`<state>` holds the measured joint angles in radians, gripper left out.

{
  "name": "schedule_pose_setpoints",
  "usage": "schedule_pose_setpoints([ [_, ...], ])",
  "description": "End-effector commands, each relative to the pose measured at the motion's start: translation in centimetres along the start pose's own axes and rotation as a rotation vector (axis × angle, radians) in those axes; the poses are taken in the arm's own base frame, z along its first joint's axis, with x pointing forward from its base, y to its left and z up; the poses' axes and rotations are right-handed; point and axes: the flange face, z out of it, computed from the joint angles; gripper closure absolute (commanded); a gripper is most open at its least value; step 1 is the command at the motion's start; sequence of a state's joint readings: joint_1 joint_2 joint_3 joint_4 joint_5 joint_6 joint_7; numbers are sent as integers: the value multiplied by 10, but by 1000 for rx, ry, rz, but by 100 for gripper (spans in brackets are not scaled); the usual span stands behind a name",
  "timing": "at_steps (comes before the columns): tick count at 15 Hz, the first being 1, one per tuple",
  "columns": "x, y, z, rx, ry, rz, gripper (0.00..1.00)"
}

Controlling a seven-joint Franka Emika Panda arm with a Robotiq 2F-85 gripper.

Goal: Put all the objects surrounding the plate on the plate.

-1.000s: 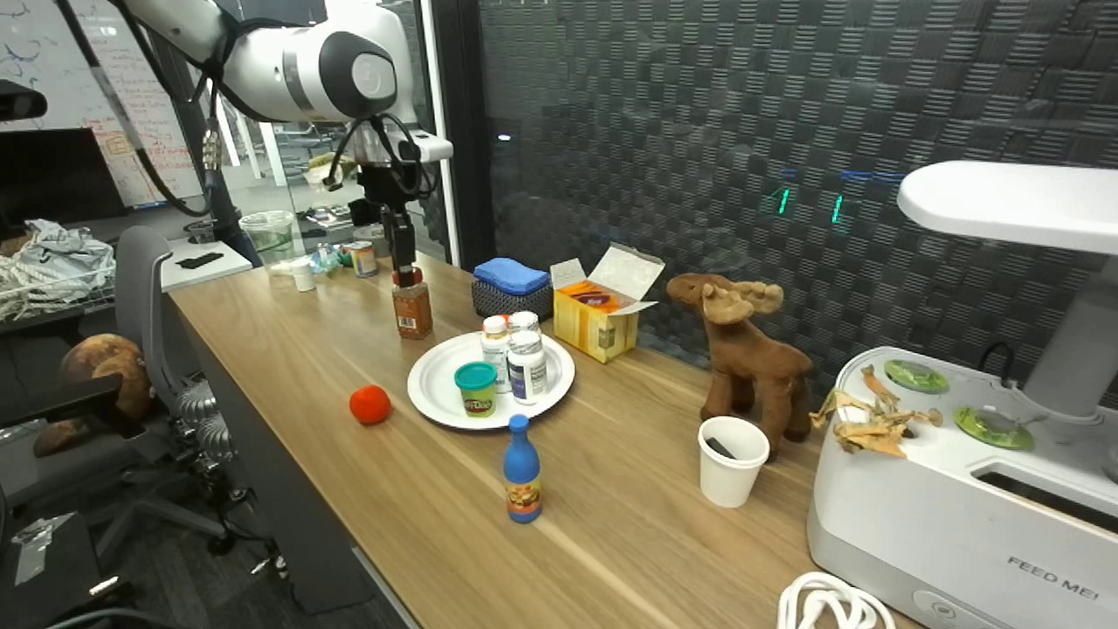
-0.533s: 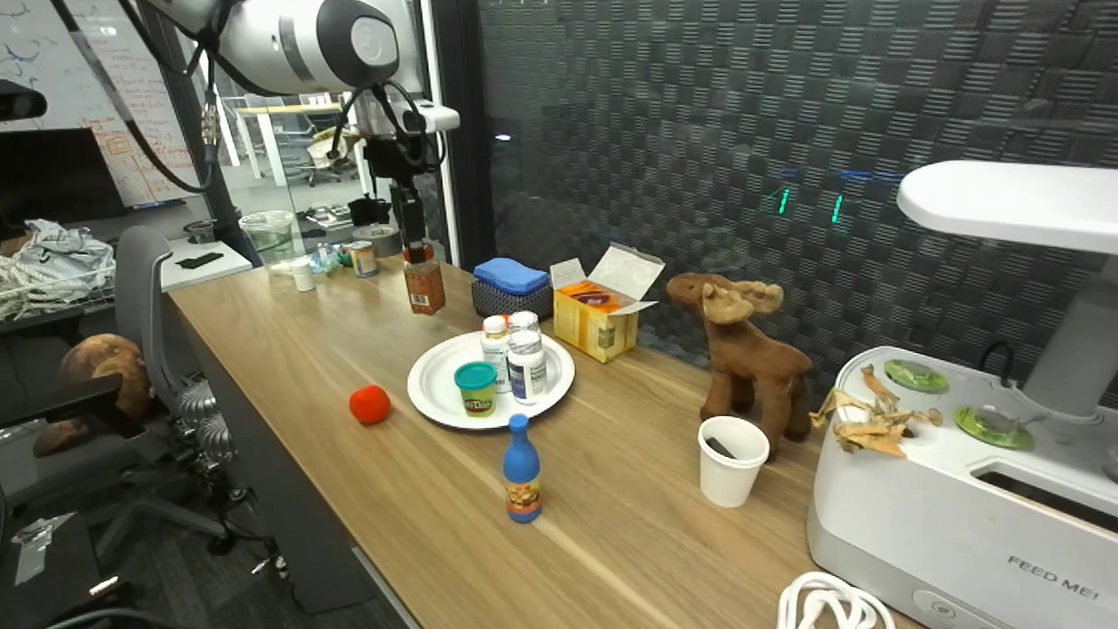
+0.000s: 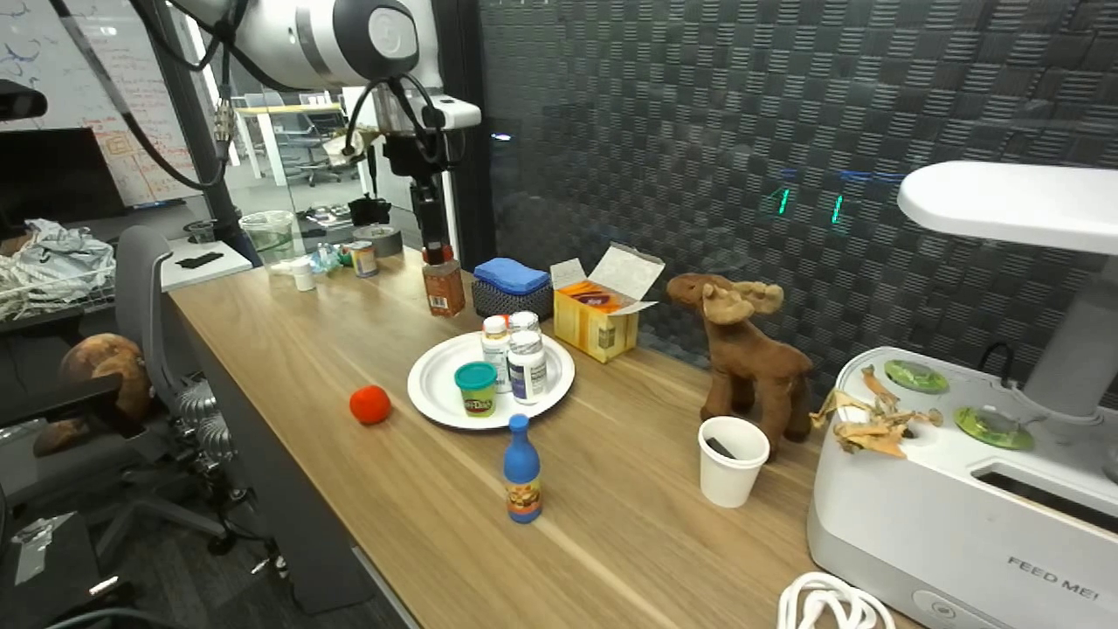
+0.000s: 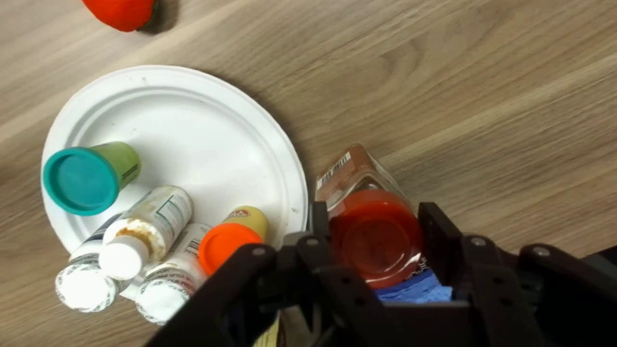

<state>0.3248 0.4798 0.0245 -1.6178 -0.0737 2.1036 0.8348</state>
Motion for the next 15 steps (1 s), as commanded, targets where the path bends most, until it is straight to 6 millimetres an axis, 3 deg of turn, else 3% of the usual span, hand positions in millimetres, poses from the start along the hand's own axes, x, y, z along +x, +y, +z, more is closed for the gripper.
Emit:
schedule_pose_setpoints([
  [1,15,28,-13,-18,15,58,76],
  [7,31,60,-13,-29,3,106,76],
  [15,21,72,-10,-31,-51,69,76],
])
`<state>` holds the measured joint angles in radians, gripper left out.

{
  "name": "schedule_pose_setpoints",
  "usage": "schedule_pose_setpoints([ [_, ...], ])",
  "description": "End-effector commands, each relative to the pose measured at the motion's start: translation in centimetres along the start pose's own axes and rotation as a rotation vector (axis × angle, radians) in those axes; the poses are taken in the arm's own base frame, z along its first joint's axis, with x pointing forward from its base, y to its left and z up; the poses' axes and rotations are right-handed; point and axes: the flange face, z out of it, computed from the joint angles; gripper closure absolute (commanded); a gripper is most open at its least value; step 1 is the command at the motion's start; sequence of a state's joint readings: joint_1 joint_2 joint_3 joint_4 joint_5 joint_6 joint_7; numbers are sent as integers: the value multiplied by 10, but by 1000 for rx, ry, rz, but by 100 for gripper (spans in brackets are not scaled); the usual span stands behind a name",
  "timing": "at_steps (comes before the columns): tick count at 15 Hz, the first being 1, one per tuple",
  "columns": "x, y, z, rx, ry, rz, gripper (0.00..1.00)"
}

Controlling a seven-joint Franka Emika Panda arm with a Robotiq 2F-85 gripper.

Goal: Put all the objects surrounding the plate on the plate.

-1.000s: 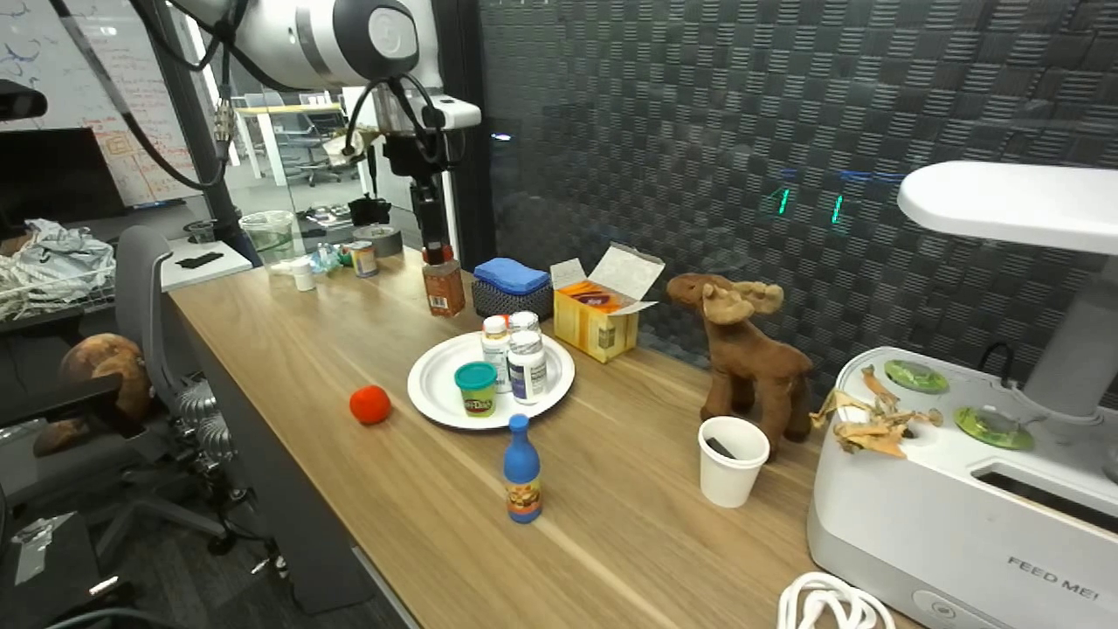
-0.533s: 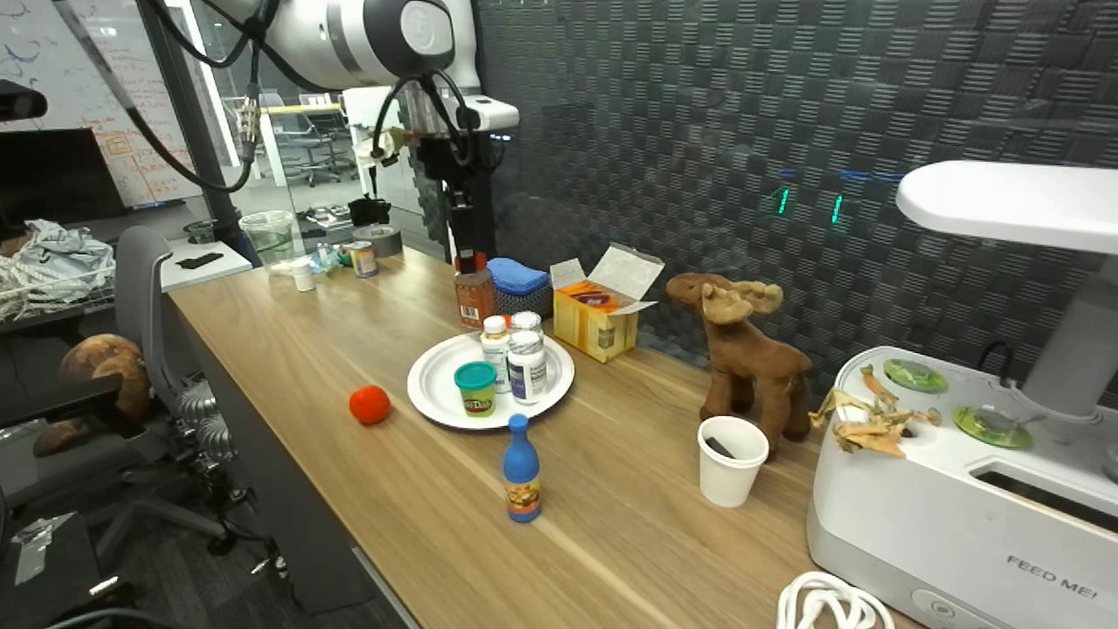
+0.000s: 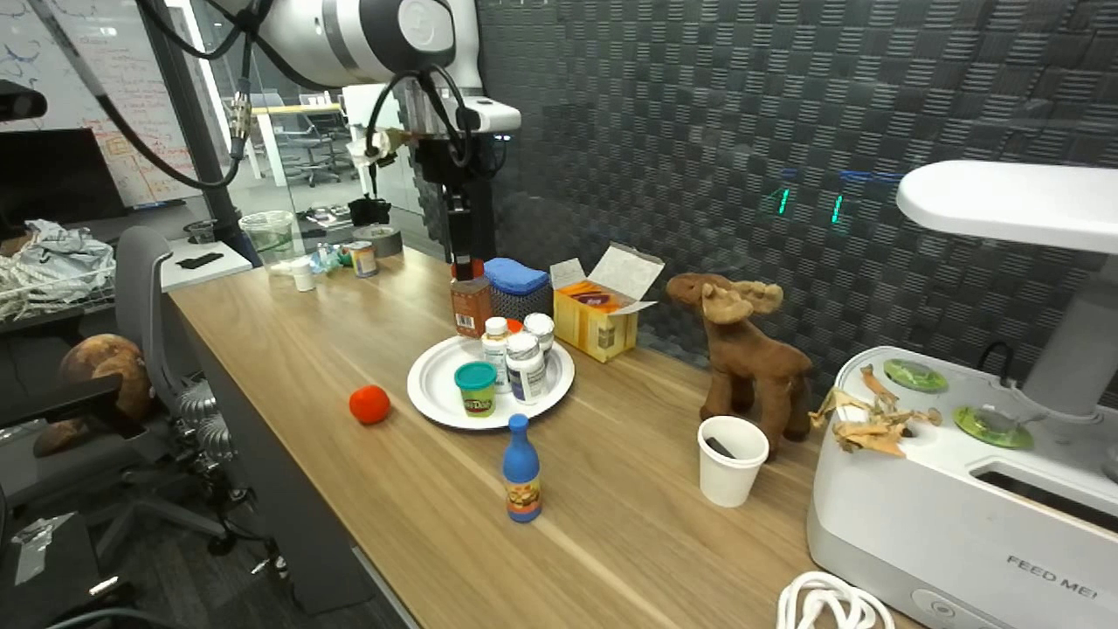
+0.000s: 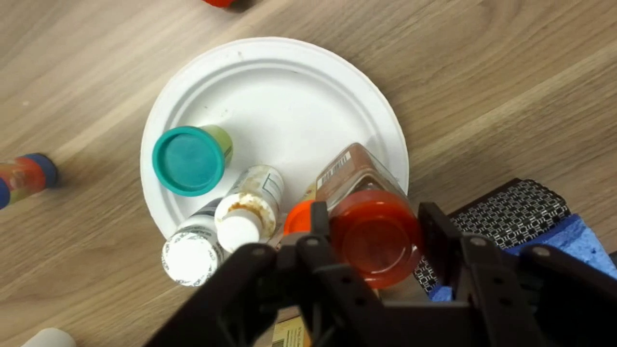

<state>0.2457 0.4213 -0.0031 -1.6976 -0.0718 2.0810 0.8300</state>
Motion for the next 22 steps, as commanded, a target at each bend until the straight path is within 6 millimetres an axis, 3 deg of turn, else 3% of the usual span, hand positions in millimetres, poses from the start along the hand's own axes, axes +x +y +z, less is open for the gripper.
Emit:
schedule_pose_setpoints([
  [1,-12,7,-11,10,-34,-49,76],
  [6,-15,5,6,-5,-65,-123,76],
  [13,4,10,33,-34,-52,-154,76],
  [22,20,11,34,5,-20,-133,76],
])
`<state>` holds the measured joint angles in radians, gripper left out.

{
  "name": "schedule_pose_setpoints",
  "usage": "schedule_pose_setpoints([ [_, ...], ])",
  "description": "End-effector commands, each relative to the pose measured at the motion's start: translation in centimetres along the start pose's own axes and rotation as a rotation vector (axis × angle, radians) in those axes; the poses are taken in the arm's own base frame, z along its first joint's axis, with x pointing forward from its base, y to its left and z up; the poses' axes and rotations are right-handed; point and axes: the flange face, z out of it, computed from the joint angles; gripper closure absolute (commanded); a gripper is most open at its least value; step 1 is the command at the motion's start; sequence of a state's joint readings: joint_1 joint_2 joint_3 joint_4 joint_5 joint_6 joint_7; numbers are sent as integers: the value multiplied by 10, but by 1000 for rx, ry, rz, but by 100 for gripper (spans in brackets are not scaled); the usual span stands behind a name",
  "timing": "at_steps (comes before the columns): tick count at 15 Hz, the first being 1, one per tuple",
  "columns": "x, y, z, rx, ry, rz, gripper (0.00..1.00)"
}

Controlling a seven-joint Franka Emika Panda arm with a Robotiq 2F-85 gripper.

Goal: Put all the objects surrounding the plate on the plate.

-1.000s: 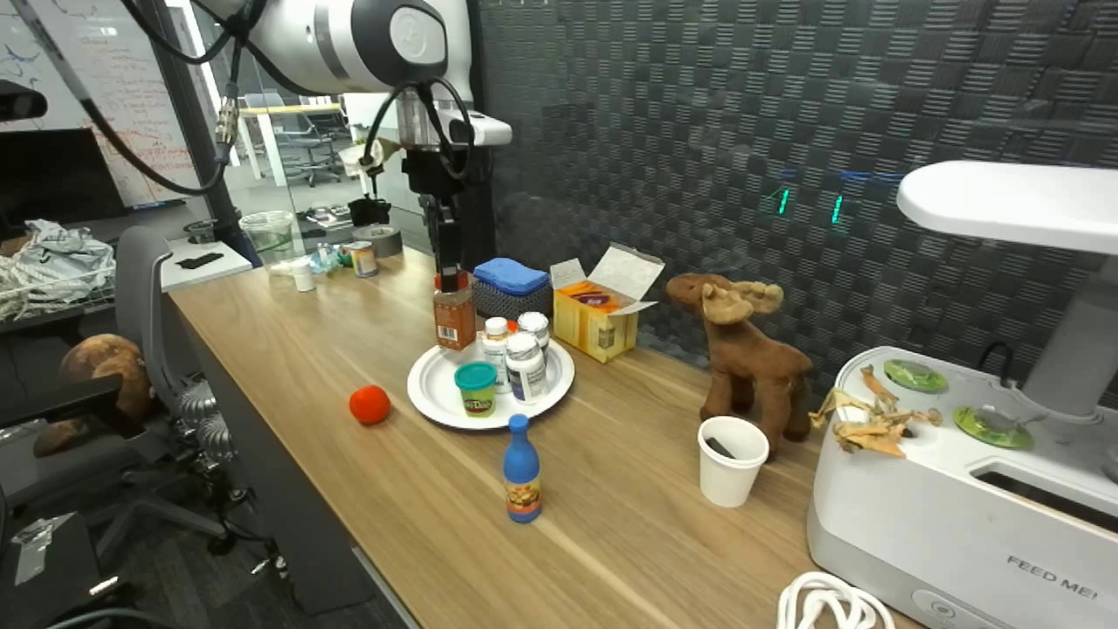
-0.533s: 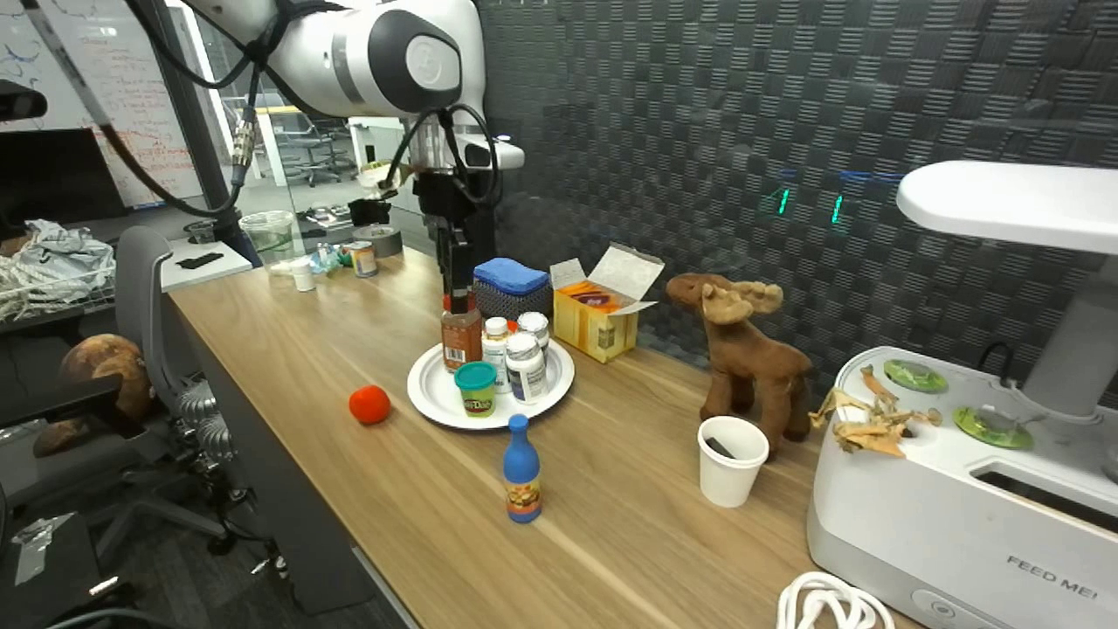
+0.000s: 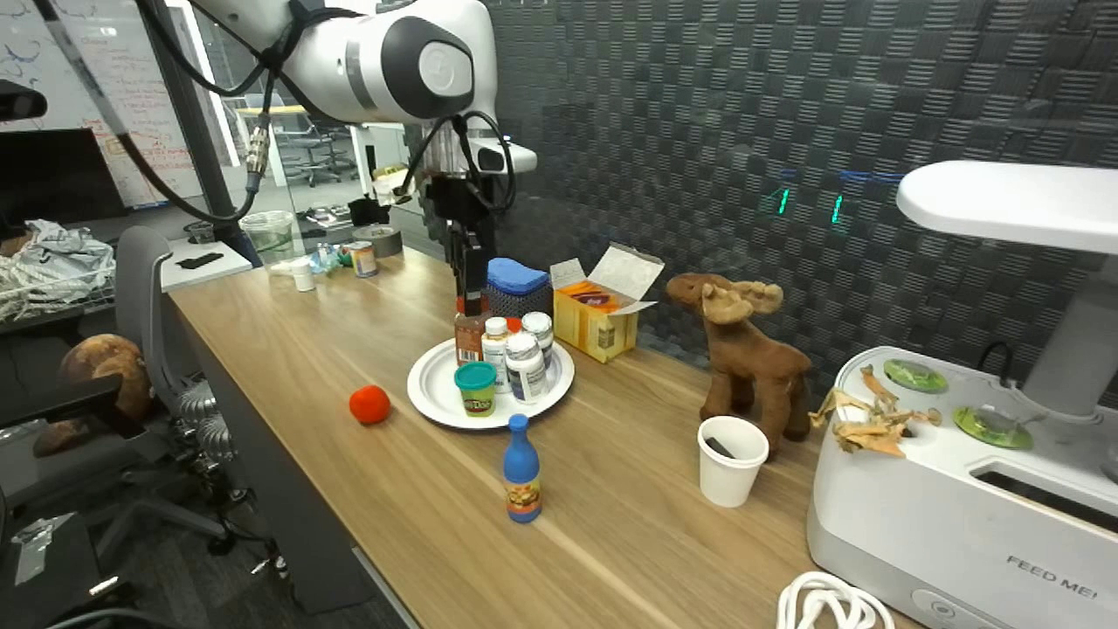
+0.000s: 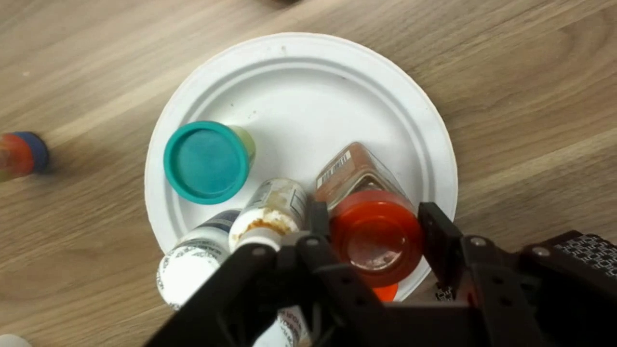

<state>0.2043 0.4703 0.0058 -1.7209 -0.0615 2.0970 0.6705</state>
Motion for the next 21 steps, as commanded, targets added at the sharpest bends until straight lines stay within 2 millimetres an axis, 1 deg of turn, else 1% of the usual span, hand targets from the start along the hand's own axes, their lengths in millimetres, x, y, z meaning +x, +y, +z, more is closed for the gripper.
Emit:
schedule_pose_setpoints([
  [1,9,-5,-9,40,43,-9,76],
  [4,9,-9,-6,46,56,-13,76],
  [8,5,-9,-2,24,48,-18,76],
  [9,3,-9,-2,14,49,-20,26],
  [10,1,-8,-3,11,50,-22,25],
  [13,-7,-5,-11,11,56,-20,5],
  [14,-8,-2,-14,11,64,-16,0],
  [16,-11,10,-23,25,71,4,0],
  [17,-12,21,-28,29,75,22,0],
  [18,-11,33,-32,27,87,41,0],
  [21,-5,81,-42,23,86,85,0],
])
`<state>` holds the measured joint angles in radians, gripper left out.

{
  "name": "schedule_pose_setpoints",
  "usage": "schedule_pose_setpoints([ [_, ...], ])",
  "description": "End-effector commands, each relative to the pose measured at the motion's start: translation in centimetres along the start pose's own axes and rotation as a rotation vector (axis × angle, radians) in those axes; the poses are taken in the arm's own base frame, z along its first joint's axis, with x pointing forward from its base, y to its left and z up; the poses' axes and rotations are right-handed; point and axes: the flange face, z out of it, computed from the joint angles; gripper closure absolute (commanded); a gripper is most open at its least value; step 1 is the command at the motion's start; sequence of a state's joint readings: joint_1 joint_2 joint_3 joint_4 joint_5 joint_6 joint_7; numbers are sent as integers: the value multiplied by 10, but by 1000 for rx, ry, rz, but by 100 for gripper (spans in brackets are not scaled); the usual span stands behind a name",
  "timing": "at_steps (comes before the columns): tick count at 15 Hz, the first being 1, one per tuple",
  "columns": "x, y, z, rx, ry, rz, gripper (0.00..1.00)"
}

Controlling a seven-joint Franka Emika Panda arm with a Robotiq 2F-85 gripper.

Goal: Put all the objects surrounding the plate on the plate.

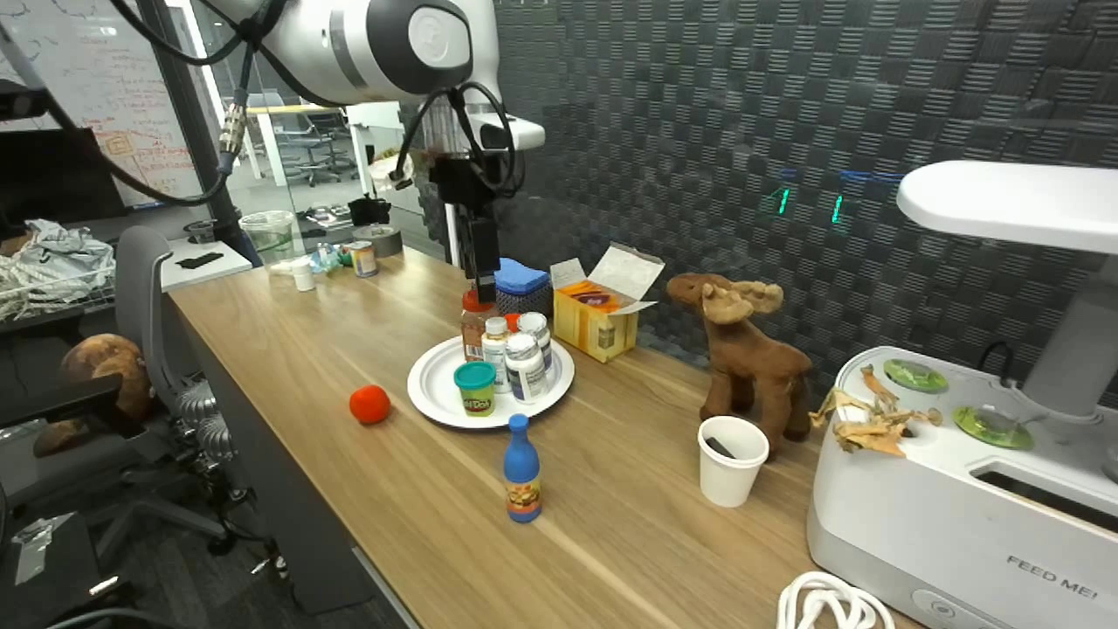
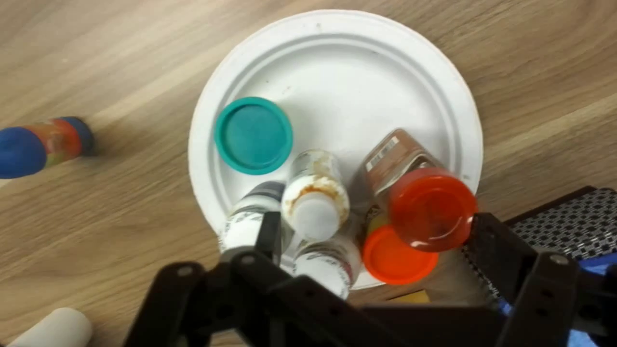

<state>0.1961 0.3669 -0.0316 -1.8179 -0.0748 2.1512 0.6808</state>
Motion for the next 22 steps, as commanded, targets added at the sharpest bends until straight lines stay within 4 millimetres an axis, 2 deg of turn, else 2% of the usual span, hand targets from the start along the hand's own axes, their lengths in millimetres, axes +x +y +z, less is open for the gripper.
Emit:
schedule_pose_setpoints([
  [1,2,62,-18,4,14,46,0],
  [4,15,116,-12,3,-16,104,0],
  [6,18,144,-6,18,-47,143,0],
  [10,14,182,4,46,-79,218,0],
  [16,-6,210,10,46,-61,307,0],
  [22,-18,223,18,73,-23,348,0],
])
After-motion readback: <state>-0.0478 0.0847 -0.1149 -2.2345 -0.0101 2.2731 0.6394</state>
